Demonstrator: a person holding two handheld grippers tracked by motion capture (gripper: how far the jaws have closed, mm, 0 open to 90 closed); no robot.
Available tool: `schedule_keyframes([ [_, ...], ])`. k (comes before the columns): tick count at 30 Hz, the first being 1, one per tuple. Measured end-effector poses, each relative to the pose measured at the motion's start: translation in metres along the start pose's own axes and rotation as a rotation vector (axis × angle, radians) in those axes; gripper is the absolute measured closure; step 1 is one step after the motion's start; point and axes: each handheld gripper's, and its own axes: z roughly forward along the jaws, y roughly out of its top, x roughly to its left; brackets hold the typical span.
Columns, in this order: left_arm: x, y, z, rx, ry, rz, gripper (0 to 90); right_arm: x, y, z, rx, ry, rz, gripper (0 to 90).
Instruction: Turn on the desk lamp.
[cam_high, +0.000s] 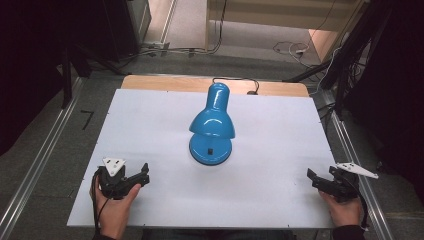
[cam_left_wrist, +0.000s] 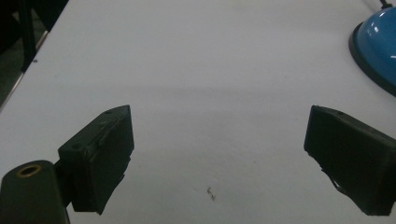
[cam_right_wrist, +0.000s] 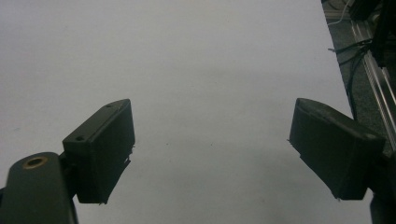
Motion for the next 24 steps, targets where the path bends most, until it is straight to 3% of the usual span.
schedule_keyframes([
  [5, -0.002, 0.001, -0.003, -0.02, -0.022, -0.019, 9.6, 0.001, 0.001, 0.0, 0.0, -0.002, 0.004, 12.7],
  [14, -0.012, 0.006, -0.005, -0.063, -0.044, -0.002, 9.6, 0.001, 0.001, 0.001, 0.0, -0.008, 0.0, 12.7],
  [24, -0.019, 0.009, -0.002, -0.059, -0.098, -0.003, 9.6, 0.001, 0.001, 0.001, 0.001, -0.015, 0.005, 12.6],
])
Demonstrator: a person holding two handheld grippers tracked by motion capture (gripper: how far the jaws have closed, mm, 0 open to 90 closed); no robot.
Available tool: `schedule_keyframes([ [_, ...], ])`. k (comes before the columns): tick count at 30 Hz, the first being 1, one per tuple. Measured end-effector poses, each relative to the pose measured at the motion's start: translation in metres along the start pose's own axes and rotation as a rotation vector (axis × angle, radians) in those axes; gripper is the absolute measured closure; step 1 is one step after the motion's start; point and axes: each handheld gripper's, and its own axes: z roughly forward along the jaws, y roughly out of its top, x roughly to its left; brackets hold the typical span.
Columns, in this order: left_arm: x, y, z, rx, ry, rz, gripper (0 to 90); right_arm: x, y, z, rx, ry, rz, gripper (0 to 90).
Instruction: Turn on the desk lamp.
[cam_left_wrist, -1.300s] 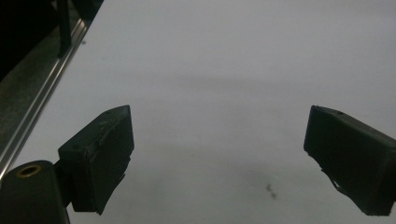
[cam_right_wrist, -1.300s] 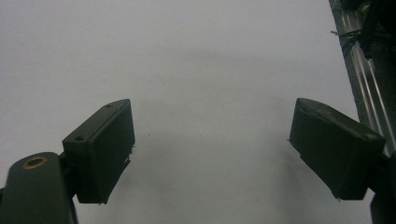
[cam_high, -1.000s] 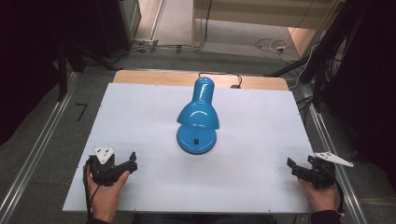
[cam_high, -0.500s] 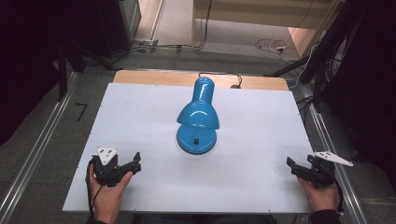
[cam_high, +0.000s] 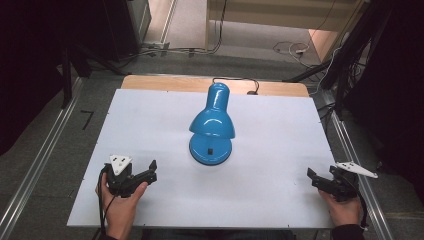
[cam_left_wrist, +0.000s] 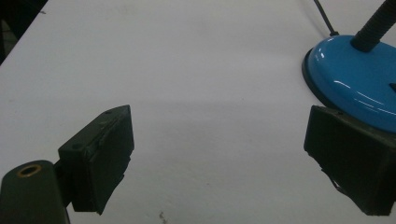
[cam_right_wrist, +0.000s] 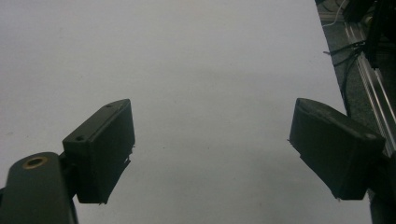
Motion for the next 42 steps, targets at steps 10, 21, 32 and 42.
schedule_keyframes([
  [10, -0.015, 0.005, 0.006, -0.006, -0.028, 0.012, 9.6, 0.0, 0.0, 0.0, -0.001, 0.0, -0.002, 12.7],
  [21, -0.029, 0.011, 0.014, -0.01, -0.057, 0.021, 9.7, 0.0, 0.0, 0.0, 0.0, 0.003, -0.002, 12.7],
  [32, -0.04, 0.013, 0.022, -0.002, -0.074, 0.031, 10.0, 0.0, 0.0, 0.001, 0.001, 0.006, 0.0, 12.7],
  [42, -0.051, 0.015, 0.029, 0.002, -0.1, 0.034, 10.1, 0.0, 0.0, 0.001, 0.001, 0.007, 0.0, 12.7],
])
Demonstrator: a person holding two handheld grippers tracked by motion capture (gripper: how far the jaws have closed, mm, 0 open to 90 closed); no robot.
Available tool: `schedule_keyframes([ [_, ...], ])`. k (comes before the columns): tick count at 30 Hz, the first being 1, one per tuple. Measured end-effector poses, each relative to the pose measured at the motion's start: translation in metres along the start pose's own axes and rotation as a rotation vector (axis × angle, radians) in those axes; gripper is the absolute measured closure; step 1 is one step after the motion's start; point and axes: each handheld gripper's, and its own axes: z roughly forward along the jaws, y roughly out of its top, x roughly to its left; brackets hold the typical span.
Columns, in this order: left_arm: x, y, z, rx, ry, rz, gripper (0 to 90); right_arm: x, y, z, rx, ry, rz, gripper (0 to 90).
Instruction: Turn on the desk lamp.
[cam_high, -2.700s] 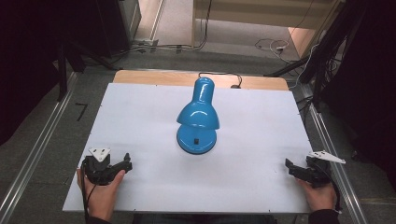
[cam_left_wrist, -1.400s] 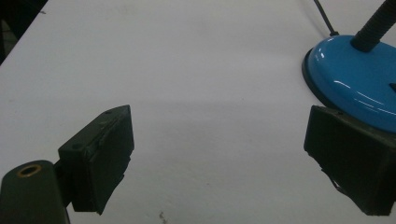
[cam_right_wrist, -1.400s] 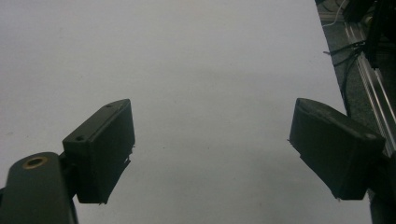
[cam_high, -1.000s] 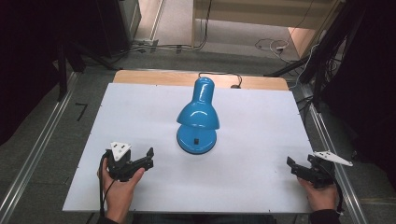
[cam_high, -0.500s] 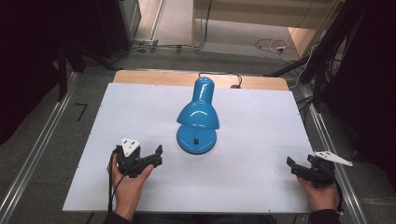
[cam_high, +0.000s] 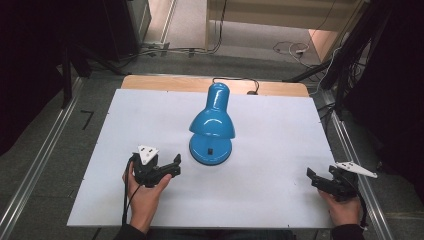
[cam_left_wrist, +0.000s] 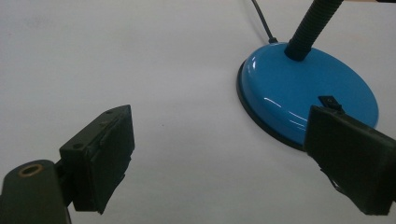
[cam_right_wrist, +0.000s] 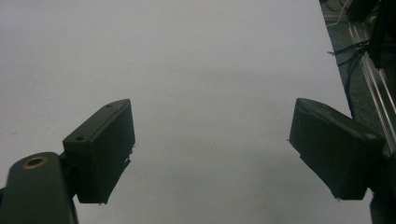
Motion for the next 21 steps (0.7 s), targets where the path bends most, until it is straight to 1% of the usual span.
schedule_keyframes([
  [2, -0.001, 0.0, 0.001, 0.004, -0.004, 0.006, 10.1, 0.0, 0.0, 0.0, 0.0, 0.001, 0.0, 12.7],
  [5, -0.003, 0.0, 0.002, 0.003, -0.01, 0.001, 10.1, 0.0, 0.0, 0.0, -0.001, 0.0, -0.001, 12.7],
  [13, -0.007, 0.001, 0.006, 0.008, -0.024, 0.003, 10.1, 0.0, 0.0, 0.0, -0.001, 0.001, 0.0, 12.8],
  [16, -0.008, 0.001, 0.007, 0.01, -0.024, 0.01, 10.1, 0.0, 0.0, 0.0, -0.003, 0.001, -0.003, 13.0],
  [21, -0.011, 0.002, 0.01, 0.006, -0.028, 0.006, 10.1, 0.0, 0.0, 0.0, -0.003, 0.001, -0.003, 12.9],
])
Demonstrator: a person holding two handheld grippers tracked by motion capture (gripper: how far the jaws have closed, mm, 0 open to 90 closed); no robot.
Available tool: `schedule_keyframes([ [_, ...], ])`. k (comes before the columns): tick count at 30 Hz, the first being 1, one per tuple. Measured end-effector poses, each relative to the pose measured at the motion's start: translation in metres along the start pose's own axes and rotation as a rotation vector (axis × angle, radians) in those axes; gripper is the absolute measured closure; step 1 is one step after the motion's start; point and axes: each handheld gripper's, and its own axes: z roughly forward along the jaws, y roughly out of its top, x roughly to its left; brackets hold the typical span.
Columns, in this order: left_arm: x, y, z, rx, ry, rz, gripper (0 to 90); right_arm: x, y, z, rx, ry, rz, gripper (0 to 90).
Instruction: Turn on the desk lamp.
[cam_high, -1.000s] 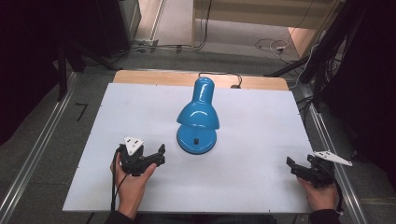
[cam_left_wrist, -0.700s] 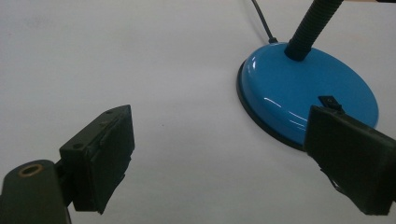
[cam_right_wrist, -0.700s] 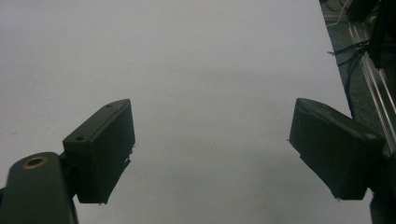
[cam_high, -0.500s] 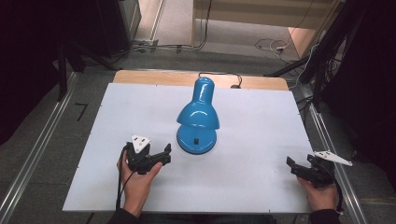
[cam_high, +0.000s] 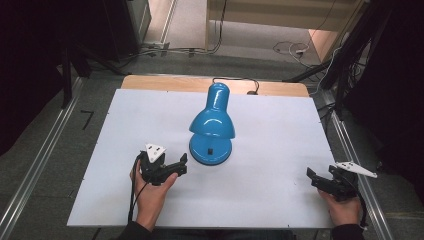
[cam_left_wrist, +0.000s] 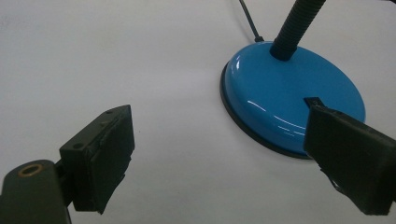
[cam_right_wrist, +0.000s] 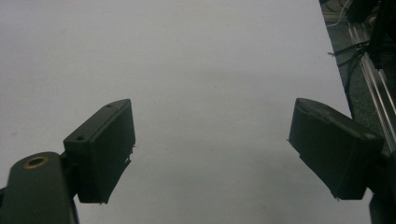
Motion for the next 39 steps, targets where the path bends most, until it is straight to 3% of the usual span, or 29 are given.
schedule_keyframes([
  [29, -0.026, 0.006, 0.024, 0.011, -0.042, 0.029, 17.5, 0.0, 0.0, 0.001, 0.001, 0.005, 0.002, 13.0],
  [39, -0.032, 0.008, 0.031, 0.004, -0.059, 0.054, 39.0, 0.001, 0.0, 0.002, 0.002, 0.005, -0.004, 13.0],
])
